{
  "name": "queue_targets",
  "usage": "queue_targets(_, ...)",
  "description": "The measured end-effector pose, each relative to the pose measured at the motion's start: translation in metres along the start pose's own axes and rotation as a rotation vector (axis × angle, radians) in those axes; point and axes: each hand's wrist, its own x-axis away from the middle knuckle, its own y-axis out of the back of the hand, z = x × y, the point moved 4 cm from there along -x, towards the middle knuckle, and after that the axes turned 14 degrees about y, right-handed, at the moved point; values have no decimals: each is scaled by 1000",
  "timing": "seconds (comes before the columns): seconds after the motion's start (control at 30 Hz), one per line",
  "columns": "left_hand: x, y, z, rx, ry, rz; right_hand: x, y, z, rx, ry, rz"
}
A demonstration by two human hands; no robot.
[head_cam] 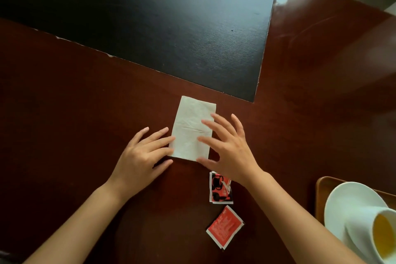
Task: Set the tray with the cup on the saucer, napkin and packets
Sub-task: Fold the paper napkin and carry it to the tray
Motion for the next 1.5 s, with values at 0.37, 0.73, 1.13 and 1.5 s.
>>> queue_targets(0.37,-13,6,-7,104,62,-51,5,1,17,22,-145,20)
queue_targets(0.73,-30,3,-5,192,133,36,-1,8,7,-123,-257,-236)
queue_targets(1.13,-66,-8,-9,312,434,-248,-12,8,-12,-109,-522,-428)
queue_targets(1.5,-85,-11,-15,273,468,-287,-18,-3,-17,-175,-726,-506)
